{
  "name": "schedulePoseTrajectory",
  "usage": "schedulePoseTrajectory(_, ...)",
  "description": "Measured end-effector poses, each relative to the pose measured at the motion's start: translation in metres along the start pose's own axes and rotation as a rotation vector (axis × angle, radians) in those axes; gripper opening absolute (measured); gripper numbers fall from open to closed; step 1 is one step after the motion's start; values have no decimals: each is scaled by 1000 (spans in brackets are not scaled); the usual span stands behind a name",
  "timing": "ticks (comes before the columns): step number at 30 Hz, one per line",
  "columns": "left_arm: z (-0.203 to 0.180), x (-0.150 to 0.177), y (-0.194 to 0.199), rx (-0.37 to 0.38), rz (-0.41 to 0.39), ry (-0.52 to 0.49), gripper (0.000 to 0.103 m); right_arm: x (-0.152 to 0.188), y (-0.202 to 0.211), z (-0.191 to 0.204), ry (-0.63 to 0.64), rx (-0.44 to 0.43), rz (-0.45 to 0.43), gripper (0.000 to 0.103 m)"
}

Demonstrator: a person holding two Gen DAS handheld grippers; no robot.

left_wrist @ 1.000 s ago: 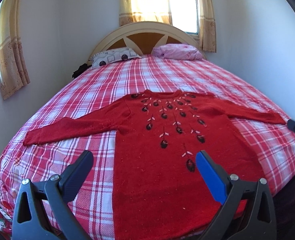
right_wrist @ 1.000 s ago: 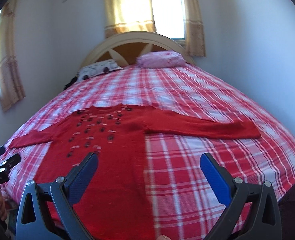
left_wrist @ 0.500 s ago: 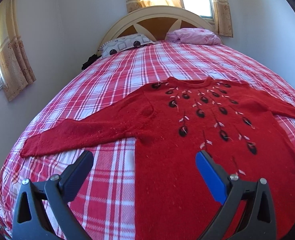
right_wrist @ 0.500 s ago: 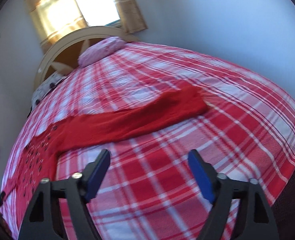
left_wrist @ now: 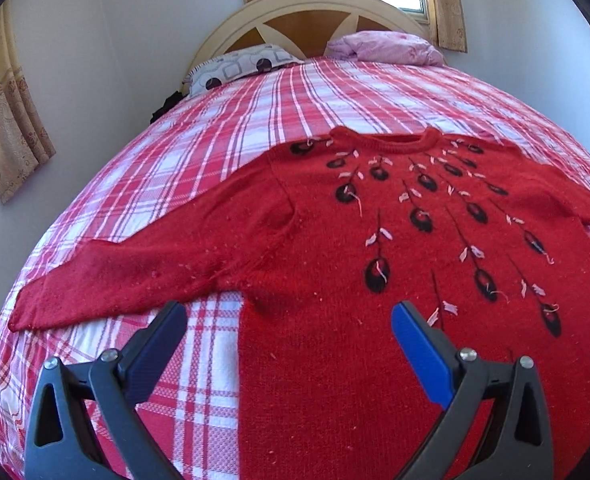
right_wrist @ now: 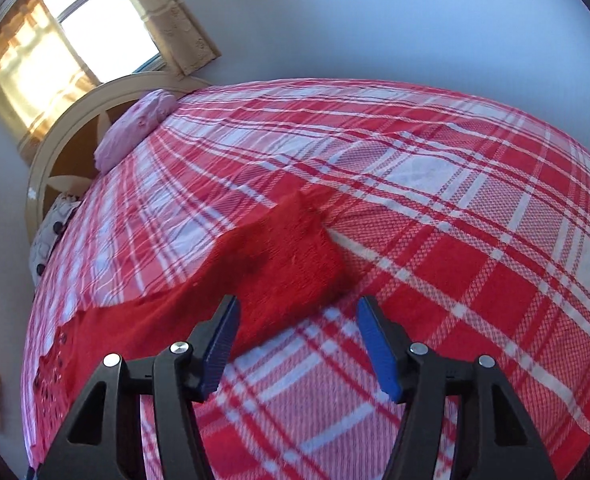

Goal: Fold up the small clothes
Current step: 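Move the right tool to the sweater sleeve cuff and close on it, then lift the sleeve with the right tool and fold it across the sweater body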

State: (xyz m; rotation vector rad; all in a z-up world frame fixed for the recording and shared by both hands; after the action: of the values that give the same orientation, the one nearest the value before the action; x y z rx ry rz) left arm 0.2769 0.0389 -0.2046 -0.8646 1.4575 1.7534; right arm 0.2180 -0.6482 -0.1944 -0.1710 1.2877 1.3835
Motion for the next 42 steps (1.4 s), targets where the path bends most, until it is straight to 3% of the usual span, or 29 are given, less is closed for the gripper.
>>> schedulePoseTrajectory(4,-3,8,-6,10,26,-4,103,-6,-8,0,-8,-8,-9,57)
schedulePoseTrajectory(6,-3,10,-8,16,31,4,103,-8,-15,-1,-36,-26,6,31)
schedulePoseTrajectory(9,-4,11,-11,23,36,14,103,-7,-20,3,-70,-56,29,13)
schedulePoseTrajectory(16,-1,13,-9,42,27,50,103,-13,-4,59,35,-133,-7,7)
schedulePoseTrajectory(22,1,13,-8,58,16,70,103,-4,14,150,162,-261,-2,4)
schedulePoseTrajectory(29,3,15,-11,80,27,98,103,30,37,261,344,-401,14,1)
schedulePoseTrajectory(32,5,16,-11,87,30,114,103,36,38,266,311,-446,45,2)
schedulePoseTrajectory(34,7,16,-10,91,28,128,103,31,38,247,267,-439,54,14)
schedulePoseTrajectory(36,9,17,-10,101,29,145,103,21,41,211,216,-401,32,89)
schedulePoseTrajectory(42,11,18,-10,121,28,167,103,-1,41,91,89,-152,7,88)
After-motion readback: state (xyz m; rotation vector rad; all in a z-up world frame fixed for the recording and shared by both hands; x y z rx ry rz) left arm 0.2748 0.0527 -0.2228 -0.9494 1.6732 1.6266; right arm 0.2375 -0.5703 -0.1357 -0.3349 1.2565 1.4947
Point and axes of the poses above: each gripper's, at about its wrist camera, not at the fingertips, and y roughly against the way its jaws point, z to its left, x to its underside, the point moved 5 cm from there along -y, roughly the way its jaws point, and after that the axes turned 13 degrees about -z, right-handed, at the moved point
